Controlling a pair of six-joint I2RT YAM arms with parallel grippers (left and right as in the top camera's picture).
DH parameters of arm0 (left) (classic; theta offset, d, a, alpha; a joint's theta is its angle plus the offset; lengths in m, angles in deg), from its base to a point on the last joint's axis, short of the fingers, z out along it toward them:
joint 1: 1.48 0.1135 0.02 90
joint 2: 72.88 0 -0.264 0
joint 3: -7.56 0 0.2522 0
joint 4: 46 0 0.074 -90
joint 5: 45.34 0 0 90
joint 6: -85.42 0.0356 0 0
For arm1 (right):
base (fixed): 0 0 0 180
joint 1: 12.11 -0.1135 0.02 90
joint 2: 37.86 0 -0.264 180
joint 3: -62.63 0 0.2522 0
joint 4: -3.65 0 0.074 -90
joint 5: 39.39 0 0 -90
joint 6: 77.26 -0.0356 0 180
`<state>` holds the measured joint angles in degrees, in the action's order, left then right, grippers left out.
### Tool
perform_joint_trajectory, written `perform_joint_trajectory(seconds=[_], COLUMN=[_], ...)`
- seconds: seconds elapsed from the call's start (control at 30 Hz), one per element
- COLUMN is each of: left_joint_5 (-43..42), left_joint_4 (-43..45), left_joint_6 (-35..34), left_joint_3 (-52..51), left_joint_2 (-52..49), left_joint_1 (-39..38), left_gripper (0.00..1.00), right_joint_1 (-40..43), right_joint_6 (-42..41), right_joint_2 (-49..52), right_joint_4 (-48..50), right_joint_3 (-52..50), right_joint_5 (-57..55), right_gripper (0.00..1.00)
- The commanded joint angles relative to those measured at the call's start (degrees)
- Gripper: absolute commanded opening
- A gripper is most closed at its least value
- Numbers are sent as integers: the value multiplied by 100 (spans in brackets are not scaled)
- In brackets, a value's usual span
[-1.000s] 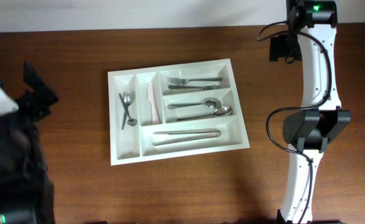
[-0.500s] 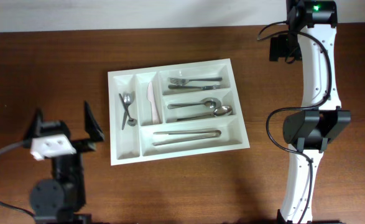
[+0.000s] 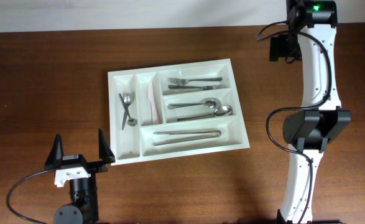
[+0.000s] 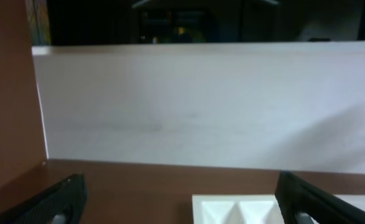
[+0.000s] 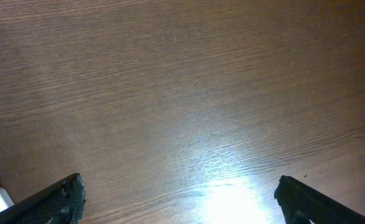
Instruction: Pack container
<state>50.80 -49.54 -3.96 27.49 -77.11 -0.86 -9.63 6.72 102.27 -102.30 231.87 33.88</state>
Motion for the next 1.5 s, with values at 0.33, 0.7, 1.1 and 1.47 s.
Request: perform_joint_trajectory(seconds=[0.33,0.7,1.1,1.47], left_joint_5=[-55,-79,-81,-81], left_joint_4=[-730,-1458,-1456,-1456], left_joint_6=[-83,35,48,48], left_joint_3=[-448,-568,-568,-566], left_joint_2=[396,396,393,393], left_joint_1=[216,216,216,216], left_gripper=[99,99,99,99], right_joint_1=[-15,-15,-15,-15], right_joint_6=[-70,-70,-70,-70], right_joint_2=[-155,-155,-155,-155], right_joint_4=[4,2,2,2], right_joint_3=[96,96,96,96], right_joint_5=[-131,-131,-133,-131], right_gripper=[99,99,99,99])
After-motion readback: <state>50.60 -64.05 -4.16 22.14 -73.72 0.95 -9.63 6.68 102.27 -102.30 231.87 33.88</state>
